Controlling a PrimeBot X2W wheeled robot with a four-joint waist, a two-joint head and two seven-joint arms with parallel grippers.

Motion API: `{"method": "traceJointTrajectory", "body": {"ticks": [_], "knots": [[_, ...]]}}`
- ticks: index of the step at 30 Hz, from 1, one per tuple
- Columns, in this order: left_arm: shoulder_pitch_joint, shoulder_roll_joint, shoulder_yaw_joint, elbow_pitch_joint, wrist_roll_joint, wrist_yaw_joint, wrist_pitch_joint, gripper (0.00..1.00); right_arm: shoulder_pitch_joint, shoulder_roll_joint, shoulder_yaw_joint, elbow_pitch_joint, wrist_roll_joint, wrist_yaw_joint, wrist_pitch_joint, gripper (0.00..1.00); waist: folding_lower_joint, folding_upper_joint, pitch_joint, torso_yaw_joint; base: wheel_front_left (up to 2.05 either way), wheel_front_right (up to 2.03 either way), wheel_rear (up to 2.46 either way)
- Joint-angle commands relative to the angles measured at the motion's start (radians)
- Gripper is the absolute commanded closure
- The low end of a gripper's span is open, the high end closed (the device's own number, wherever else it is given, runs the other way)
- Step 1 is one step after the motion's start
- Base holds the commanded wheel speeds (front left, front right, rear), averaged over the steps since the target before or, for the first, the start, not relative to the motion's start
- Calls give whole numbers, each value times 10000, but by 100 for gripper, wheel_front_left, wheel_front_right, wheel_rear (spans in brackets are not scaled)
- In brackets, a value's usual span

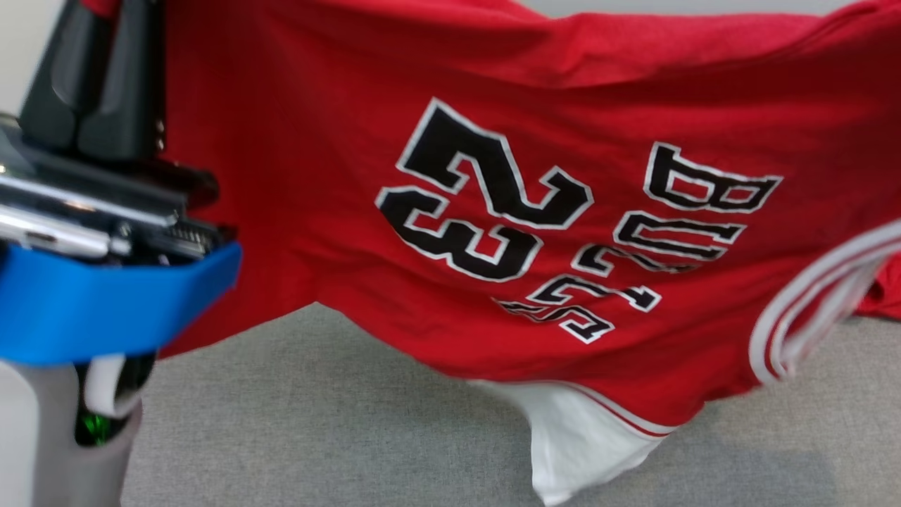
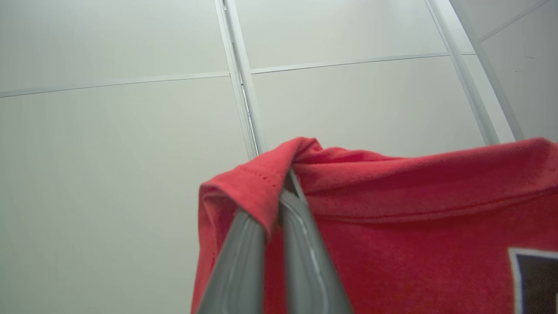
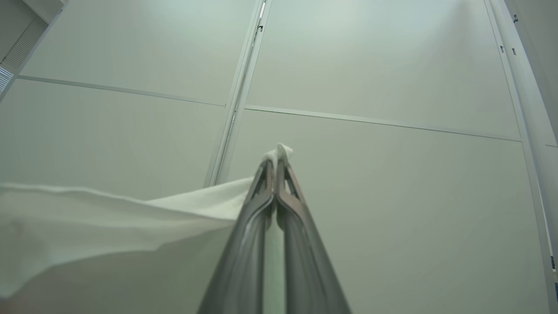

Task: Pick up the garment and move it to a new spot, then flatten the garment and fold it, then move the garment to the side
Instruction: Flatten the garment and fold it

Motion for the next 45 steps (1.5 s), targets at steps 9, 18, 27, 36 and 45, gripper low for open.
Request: {"method": "traceJointTrajectory", "body": {"ticks": [9,18,27,36,45], "knots": [[-2670,-513,167,3307,-798,-430,-128,100,-3065,-602,1324,3098,809,2,-184,100,0,0,1237,-43,0,0,0],[-5971,-1371,231,8941,-1017,-922,-2041,100,-6854,-355,2814,7660,797,2,-1889,100,0,0,1957,-157,0,0,0],[-5444,-2208,692,14403,-2226,-1191,-2065,100,-5870,915,4514,11859,1537,2,-2710,100,0,0,2078,-420,0,0,0],[-3656,-2966,948,16989,-3296,-1520,-2300,100,-2671,1606,4696,12684,2536,2,-2914,100,0,0,2096,-237,0,0,0],[-1289,-3010,-37,16042,-3650,-1569,-3430,100,1598,1883,3232,9411,2387,2,-2912,100,0,0,1349,-168,0,0,0]]}}
